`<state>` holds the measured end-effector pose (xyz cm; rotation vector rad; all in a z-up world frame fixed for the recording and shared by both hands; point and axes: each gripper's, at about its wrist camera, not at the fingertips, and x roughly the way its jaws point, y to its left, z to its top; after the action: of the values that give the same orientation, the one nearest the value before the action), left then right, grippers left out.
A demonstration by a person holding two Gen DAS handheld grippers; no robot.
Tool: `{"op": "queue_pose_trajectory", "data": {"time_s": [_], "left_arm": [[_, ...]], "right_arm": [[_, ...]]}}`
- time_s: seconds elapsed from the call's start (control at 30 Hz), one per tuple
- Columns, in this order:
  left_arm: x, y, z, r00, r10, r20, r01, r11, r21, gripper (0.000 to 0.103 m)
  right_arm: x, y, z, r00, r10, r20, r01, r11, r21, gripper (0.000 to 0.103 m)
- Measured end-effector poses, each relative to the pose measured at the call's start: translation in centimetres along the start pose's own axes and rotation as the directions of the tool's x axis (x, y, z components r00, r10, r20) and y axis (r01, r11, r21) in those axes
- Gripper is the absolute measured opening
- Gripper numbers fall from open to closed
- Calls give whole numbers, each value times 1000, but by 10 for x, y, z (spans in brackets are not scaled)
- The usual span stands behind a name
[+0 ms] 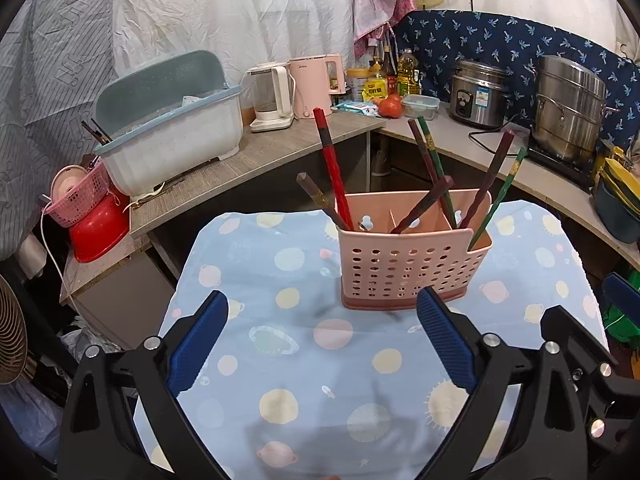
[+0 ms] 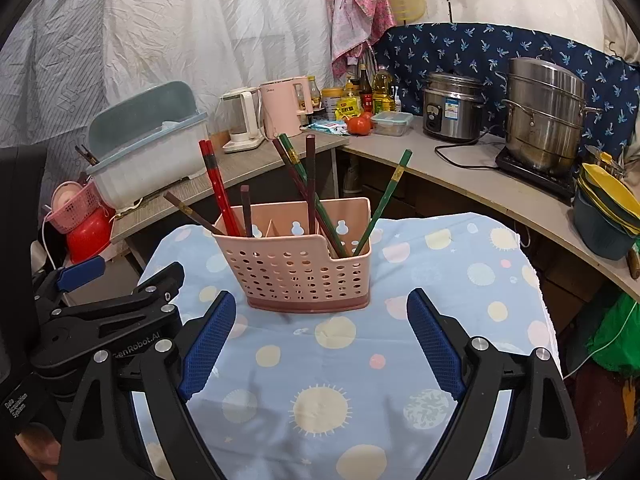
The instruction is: Organize utensils
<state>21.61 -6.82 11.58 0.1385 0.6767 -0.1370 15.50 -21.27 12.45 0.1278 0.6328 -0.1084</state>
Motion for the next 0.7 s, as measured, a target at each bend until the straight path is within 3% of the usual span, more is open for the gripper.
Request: {"op": "queue_pose_trajectory", "data": {"time_s": [0.4,0.5,0.7], "left_arm": [[0,2,-8,1000,1,-21,-1,1000,-8,95],[1,4,-9,1000,7,-24,-8,1000,-17,95],[1,5,-10,1000,3,-31,-4,1000,-25,95]], "right_arm": [[2,-1,-6,999,-42,-11,42,999,13,87],[2,-1,-6,998,-55,-12,55,998,12,98],[1,0,-6,998,-63,-2,63,998,10,97]]}}
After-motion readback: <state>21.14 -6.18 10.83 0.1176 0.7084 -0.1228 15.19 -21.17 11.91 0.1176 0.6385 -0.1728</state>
